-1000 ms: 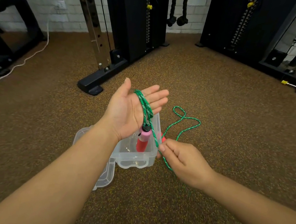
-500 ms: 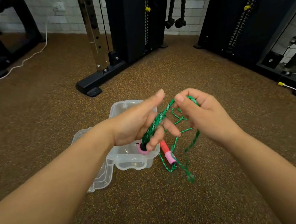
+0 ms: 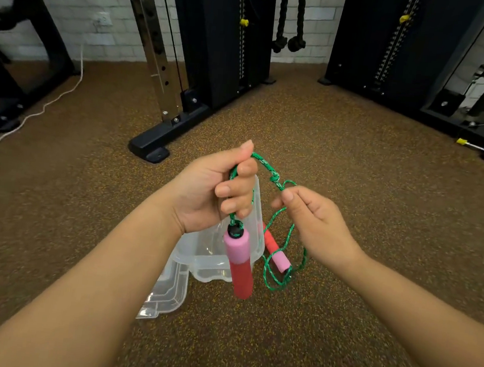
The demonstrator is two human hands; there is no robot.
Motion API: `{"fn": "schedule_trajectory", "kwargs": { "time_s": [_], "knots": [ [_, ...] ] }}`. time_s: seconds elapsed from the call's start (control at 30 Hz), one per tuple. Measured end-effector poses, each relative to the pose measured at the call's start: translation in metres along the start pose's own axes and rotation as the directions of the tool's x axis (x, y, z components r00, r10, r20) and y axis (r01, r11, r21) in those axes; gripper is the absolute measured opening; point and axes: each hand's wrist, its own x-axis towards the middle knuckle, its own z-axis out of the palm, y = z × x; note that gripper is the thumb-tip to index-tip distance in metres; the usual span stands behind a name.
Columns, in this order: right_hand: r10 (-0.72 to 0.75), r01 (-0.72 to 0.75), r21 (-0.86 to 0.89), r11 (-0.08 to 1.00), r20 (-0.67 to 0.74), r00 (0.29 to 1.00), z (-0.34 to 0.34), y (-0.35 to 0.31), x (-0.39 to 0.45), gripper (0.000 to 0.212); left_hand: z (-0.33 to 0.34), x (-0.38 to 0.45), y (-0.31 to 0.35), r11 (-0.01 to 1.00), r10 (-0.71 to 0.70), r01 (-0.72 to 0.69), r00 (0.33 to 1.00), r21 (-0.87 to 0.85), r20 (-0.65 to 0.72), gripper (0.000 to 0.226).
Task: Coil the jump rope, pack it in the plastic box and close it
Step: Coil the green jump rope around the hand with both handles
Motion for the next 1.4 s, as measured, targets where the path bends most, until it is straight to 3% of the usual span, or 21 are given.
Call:
{"fn": "schedule_trajectory", "kwargs": {
  "time_s": [0.17, 0.27, 0.4, 0.53, 0.67, 0.77, 0.9, 1.0, 1.07, 1.23, 1.4],
  "knots": [
    [0.292, -0.273, 0.403, 0.873, 0.015, 0.956, 0.0, -0.001, 0.006, 0.036, 0.001, 0.001, -0.003, 1.0, -0.022, 0.022, 1.0, 0.021, -0.014, 0.043],
    [0.205, -0.202, 0.352, 0.914, 0.029, 0.978, 0.001, -0.008, 0.003, 0.022, 0.003, 0.001, -0.002, 1.0, -0.01, 0.011, 0.999, 0.015, -0.038, 0.045],
    [0.039, -0.019, 0.252, 0.968, -0.077, 0.996, 0.002, -0.01, -0.001, 0.008, 0.002, 0.001, 0.0, 1.0, 0.007, -0.008, 0.997, -0.013, -0.071, 0.046],
    [0.208, -0.166, 0.289, 0.943, -0.121, 0.97, 0.004, -0.006, -0.004, 0.033, 0.001, 0.001, 0.002, 0.999, 0.022, -0.026, 0.997, -0.045, -0.079, 0.043],
    [0.363, -0.329, 0.44, 0.836, 0.007, 0.932, 0.014, -0.006, -0.004, 0.04, 0.001, 0.0, 0.003, 0.998, 0.028, -0.033, 0.995, -0.048, -0.098, 0.044],
    [0.279, -0.257, 0.344, 0.903, -0.015, 0.96, 0.019, -0.004, -0.008, 0.032, 0.001, 0.0, 0.003, 0.992, 0.035, -0.049, 0.992, -0.117, -0.12, 0.045],
    [0.003, -0.004, -0.008, 1.0, -0.1, 0.995, 0.017, 0.007, -0.011, 0.019, 0.003, -0.001, 0.007, 0.975, 0.045, -0.07, 0.991, -0.209, -0.123, 0.043],
    [-0.03, 0.045, -0.376, 0.925, 0.045, 0.999, 0.014, 0.013, -0.013, 0.034, 0.007, 0.0, 0.005, 0.972, 0.051, -0.09, 0.983, -0.219, -0.178, 0.041],
    [-0.015, 0.094, -0.544, 0.834, 0.147, 0.989, 0.014, 0.006, -0.019, 0.041, 0.007, 0.002, 0.004, 0.967, 0.08, -0.123, 0.978, -0.224, -0.192, 0.054],
    [-0.143, 0.269, -0.559, 0.784, 0.26, 0.955, 0.016, -0.017, -0.031, 0.049, 0.002, 0.007, 0.005, 0.975, 0.084, -0.121, 0.977, -0.187, -0.193, 0.094],
    [-0.28, 0.346, -0.421, 0.838, 0.211, 0.936, 0.005, -0.037, -0.02, 0.034, 0.009, 0.01, -0.002, 0.996, -0.005, 0.021, 0.982, 0.082, -0.19, 0.11]
  ]
}}
